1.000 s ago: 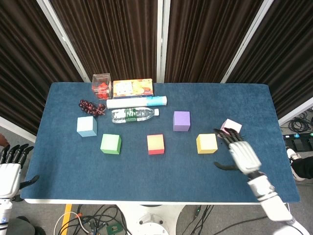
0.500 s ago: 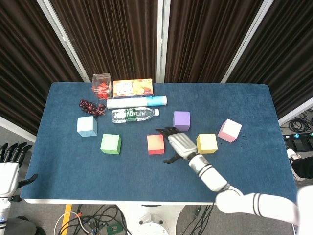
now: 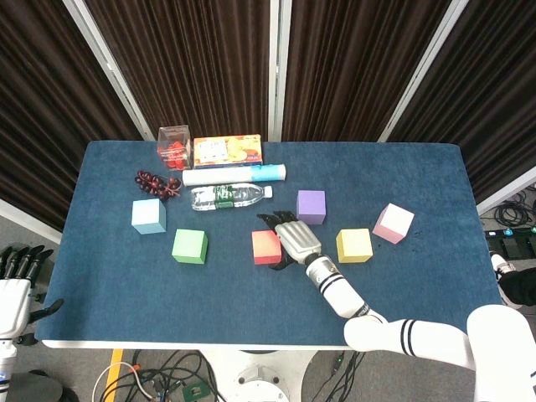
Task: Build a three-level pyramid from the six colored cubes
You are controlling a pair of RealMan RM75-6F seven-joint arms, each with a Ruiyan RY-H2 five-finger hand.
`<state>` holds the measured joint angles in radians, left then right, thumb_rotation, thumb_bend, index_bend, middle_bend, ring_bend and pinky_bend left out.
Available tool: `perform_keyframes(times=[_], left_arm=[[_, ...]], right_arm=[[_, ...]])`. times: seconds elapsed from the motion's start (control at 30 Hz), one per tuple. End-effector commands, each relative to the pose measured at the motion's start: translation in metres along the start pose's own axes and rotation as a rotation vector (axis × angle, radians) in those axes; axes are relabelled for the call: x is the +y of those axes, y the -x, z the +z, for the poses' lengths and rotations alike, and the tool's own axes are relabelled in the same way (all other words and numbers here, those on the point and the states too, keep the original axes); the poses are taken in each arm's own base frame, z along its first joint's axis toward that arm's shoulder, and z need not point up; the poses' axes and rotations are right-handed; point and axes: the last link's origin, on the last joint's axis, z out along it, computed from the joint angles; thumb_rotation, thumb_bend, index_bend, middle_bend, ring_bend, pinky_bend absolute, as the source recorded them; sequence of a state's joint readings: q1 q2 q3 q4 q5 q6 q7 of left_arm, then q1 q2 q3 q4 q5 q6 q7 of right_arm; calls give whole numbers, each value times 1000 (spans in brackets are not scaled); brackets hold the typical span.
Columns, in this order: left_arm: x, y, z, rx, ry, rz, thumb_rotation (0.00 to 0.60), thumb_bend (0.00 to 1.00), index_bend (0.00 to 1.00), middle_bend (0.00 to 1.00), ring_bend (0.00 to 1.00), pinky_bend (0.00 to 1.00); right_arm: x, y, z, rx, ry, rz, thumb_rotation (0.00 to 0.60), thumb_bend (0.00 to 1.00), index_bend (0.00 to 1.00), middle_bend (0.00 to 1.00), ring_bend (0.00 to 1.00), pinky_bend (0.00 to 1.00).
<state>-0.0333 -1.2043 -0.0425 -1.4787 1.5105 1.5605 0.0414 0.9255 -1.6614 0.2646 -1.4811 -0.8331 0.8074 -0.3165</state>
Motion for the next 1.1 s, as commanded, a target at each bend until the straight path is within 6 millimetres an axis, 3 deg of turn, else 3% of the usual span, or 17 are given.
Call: perform_keyframes(times=[0.03,0.5,0.8,1.1], left_arm=[[0,0,0,1,-1,0,600,0,174,126,81,15],[-1,1,2,-2,0,-2,600,0,173,126,81,15],[-1,2,3,-1,8,-4,600,0,174,126,81,15],[1,2,3,0,11,-3,600,0,174,126,81,15]], right_arm=[[0,4,4,-5,1,8,600,42,0,140,0,0],[-1,17,12,33,-17,4,600,132,12,343,39,0],[16,0,-12,81,8,3,600,132,17,364,52,0],[37,0,-23,50,52,7,600,132,17,362,52,0]])
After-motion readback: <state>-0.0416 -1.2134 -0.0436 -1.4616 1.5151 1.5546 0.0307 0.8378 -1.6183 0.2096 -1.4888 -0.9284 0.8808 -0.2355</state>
